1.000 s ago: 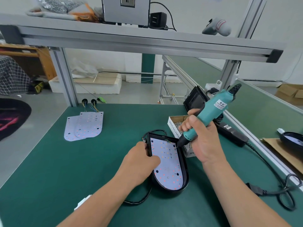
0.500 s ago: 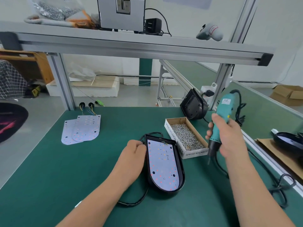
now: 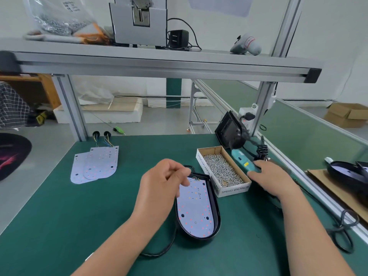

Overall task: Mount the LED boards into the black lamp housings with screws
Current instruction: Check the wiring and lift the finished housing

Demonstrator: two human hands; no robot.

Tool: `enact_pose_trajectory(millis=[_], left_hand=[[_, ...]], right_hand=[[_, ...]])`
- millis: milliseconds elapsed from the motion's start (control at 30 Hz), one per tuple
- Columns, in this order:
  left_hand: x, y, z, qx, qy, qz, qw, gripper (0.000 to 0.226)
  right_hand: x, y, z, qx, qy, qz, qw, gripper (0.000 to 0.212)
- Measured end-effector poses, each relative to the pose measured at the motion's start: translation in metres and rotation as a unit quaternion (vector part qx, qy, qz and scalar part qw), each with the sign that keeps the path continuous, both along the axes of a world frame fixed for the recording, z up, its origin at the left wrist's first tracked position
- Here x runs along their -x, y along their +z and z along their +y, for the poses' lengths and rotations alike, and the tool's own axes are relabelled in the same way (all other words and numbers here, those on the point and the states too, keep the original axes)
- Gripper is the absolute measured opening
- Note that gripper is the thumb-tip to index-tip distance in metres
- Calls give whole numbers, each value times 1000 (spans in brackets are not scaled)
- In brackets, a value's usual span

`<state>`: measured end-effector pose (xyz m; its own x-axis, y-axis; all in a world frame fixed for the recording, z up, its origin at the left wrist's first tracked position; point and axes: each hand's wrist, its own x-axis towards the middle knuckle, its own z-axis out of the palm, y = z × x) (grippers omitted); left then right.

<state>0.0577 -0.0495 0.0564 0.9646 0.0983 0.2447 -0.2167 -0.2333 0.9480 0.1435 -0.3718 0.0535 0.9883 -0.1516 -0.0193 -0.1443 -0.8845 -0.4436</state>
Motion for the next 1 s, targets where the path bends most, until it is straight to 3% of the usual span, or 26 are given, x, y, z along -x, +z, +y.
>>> enact_pose_trajectory(millis=[67, 167, 300, 500, 633, 767, 833, 1000], left_hand=[[-2, 5, -9, -46, -28, 10, 999, 8], [-5, 10, -25, -172, -54, 26, 983, 13], [-16, 13, -49, -384, -79, -37, 919, 24], [-37, 7, -84, -531, -117, -91, 835, 25], [-37, -1, -94, -534, -148, -94, 827, 58], [-31, 5, -81, -516, -72, -129, 844, 18], [-29, 9, -65, -487, 8, -139, 862, 16], [-26, 4, -23, -401, 97, 33, 910, 46]], right_hand=[[1, 0, 2, 12, 4, 4, 1000, 51], [1, 1, 5, 30, 10, 8, 999, 45], [1, 1, 7, 59, 7, 14, 998, 36], [1, 0, 9, 74, 4, 12, 997, 27], [-1, 1, 8, 76, 18, 12, 997, 15], [-1, 1, 9, 78, 16, 2, 997, 14], [0, 1, 9, 77, 12, -7, 997, 16], [1, 1, 13, 81, 3, -23, 996, 23]])
